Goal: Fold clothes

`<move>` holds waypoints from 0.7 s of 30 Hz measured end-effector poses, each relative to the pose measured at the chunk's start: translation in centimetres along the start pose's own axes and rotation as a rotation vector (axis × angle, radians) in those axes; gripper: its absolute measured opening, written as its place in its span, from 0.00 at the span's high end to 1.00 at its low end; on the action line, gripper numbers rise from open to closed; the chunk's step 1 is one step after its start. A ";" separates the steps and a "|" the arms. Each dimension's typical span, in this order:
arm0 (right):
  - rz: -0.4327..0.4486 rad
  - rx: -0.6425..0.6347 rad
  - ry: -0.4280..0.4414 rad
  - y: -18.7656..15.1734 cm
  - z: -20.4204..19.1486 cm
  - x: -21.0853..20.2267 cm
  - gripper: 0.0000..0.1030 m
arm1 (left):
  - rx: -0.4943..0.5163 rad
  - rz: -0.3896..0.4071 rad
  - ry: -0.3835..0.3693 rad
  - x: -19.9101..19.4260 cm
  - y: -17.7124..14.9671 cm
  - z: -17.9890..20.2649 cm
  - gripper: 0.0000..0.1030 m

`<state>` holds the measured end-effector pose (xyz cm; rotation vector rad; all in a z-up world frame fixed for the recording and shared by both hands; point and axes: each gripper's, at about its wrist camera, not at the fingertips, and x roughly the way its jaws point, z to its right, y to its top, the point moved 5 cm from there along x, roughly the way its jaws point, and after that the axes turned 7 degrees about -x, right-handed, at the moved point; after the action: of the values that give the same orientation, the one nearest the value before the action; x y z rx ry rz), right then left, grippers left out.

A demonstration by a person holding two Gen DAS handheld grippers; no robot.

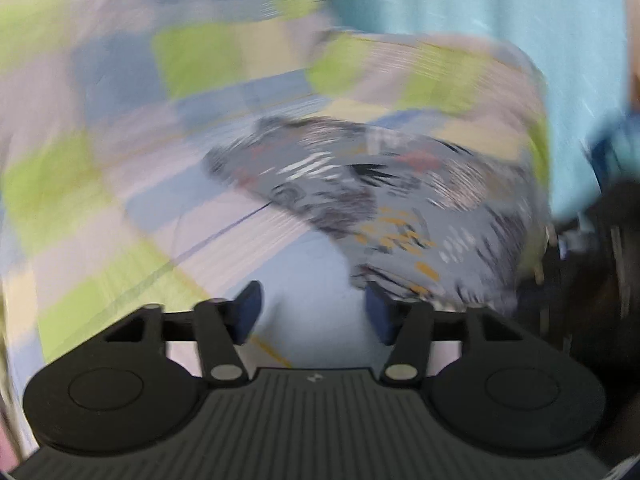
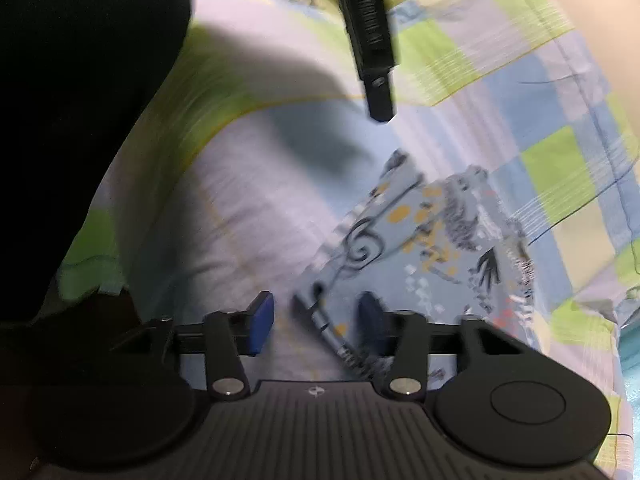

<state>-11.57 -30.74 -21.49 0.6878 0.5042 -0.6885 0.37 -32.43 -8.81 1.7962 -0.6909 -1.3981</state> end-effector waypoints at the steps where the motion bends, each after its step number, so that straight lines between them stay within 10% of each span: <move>1: 0.009 0.032 -0.004 0.0 0.6 -0.3 0.97 | 0.084 0.008 -0.006 -0.1 0.0 0.9 0.34; 11: 0.132 0.287 -0.035 -1.0 4.9 -3.6 1.00 | 0.903 0.120 -0.026 2.7 -2.0 11.0 0.38; 13: 0.150 0.285 -0.035 -0.8 5.0 -4.0 1.00 | 0.961 0.109 -0.042 3.6 -2.2 12.1 0.96; 17: 0.145 0.316 -0.023 -1.2 5.6 -4.6 1.00 | 0.742 0.076 -0.074 3.9 -0.3 11.2 0.97; 21: 0.096 0.281 -0.128 -3.0 6.2 -5.2 0.46 | 0.581 0.079 -0.117 3.4 0.9 9.9 0.97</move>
<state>-15.97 -34.85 -15.31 0.9191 0.2562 -0.7145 -8.28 -37.89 -11.22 2.0980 -1.3205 -1.3421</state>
